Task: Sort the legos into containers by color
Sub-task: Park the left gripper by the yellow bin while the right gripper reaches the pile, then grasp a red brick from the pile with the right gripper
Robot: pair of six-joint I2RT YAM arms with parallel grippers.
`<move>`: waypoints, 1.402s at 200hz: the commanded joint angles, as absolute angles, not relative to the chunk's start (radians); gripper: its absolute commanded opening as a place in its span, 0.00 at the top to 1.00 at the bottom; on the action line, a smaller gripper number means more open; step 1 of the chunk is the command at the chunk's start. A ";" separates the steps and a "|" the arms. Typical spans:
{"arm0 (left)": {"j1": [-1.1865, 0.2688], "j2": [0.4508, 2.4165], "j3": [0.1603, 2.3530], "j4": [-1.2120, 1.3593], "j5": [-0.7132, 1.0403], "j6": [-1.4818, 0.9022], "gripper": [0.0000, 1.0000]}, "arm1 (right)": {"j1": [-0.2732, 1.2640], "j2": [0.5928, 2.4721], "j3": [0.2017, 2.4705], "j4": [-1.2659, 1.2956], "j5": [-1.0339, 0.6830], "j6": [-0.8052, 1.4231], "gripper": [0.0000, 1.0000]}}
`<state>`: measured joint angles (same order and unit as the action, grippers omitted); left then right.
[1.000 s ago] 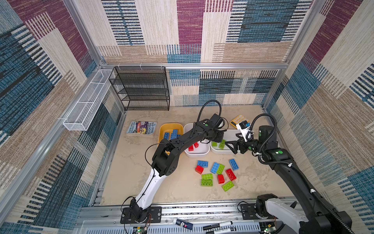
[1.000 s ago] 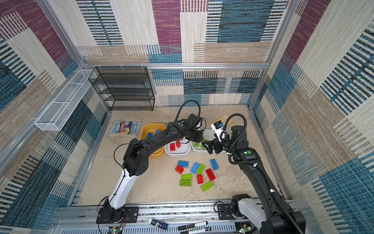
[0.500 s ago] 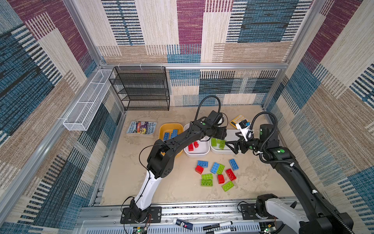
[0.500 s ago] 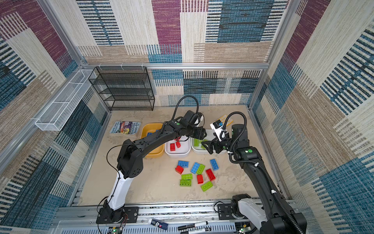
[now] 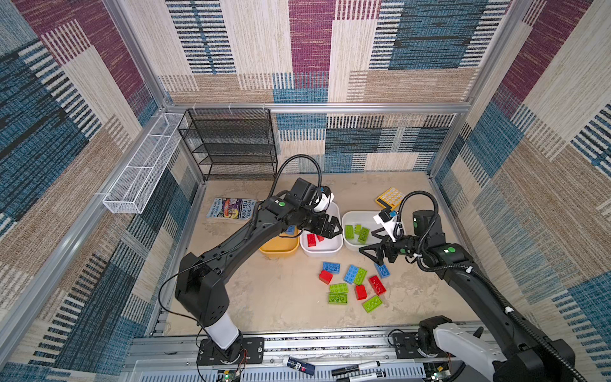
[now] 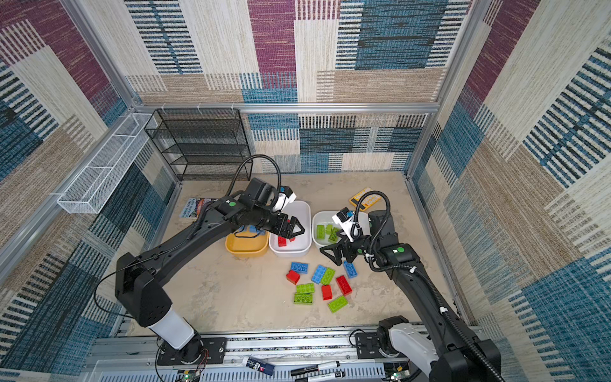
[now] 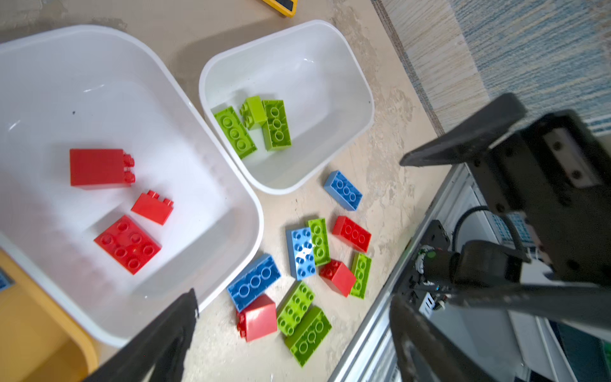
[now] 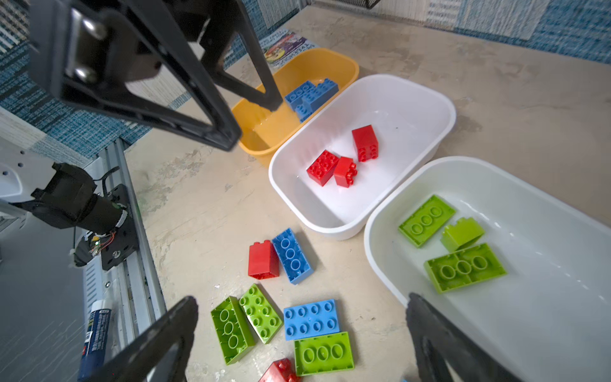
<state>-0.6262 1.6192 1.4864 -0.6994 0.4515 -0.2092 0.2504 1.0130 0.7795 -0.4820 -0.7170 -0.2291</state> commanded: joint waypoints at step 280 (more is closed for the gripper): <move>-0.265 1.149 0.957 -0.671 0.706 -0.196 0.09 | 0.857 1.663 0.884 -0.268 -0.175 -0.007 0.39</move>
